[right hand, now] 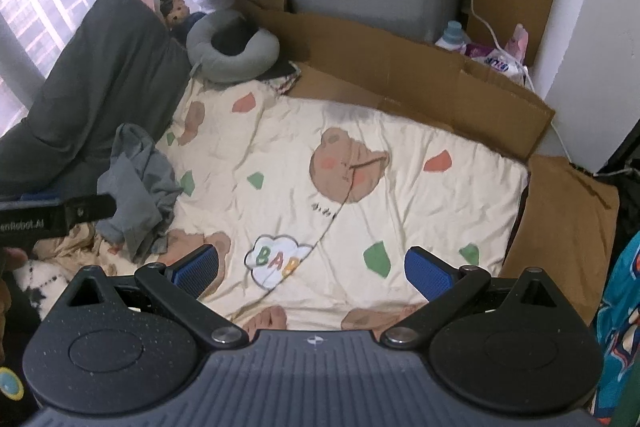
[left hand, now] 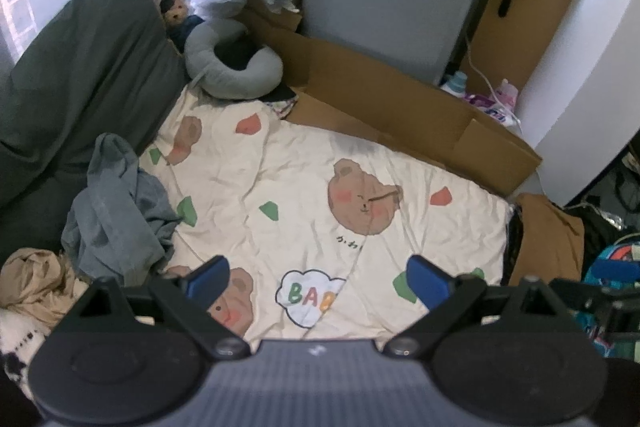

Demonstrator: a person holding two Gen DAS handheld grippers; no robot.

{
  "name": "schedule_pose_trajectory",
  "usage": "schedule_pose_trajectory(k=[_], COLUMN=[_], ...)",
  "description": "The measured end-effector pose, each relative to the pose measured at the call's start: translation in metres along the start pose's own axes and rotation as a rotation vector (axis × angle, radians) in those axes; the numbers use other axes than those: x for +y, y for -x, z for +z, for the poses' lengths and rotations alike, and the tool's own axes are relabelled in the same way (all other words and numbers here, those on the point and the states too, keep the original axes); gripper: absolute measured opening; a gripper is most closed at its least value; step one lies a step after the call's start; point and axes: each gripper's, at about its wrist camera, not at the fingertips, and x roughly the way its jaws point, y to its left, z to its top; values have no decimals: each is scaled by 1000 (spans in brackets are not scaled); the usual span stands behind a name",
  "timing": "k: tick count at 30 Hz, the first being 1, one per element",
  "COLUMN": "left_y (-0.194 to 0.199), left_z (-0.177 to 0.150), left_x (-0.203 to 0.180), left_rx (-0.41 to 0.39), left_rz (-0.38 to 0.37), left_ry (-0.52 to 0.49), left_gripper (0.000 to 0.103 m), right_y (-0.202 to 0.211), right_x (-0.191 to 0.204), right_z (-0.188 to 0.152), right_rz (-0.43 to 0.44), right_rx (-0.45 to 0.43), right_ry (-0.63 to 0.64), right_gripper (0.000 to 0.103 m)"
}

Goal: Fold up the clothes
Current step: 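Move both grippers toward the light-blue denim jeans on the clothes pile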

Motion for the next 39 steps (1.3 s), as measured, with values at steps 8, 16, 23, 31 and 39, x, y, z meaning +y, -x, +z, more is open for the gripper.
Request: schedule_pose_trajectory(k=[8, 16, 23, 31, 39], left_y=[-17, -36, -51, -66, -80], left_z=[4, 3, 3, 5, 4], left_x=[24, 56, 89, 118, 138], left_rx=[-8, -51, -88, -120, -142], left_rz=[-8, 24, 74, 132, 209], left_ry=[29, 79, 136, 182, 191], left_gripper=[96, 96, 93, 93, 93], right_y=[-22, -55, -83, -100, -129], right_x=[-2, -1, 2, 7, 6], right_z=[17, 35, 51, 72, 78], right_rz=[12, 37, 53, 85, 110], right_rx=[-5, -10, -20, -86, -89], right_ry=[-19, -13, 33, 115, 197], right_gripper=[102, 102, 102, 102, 102])
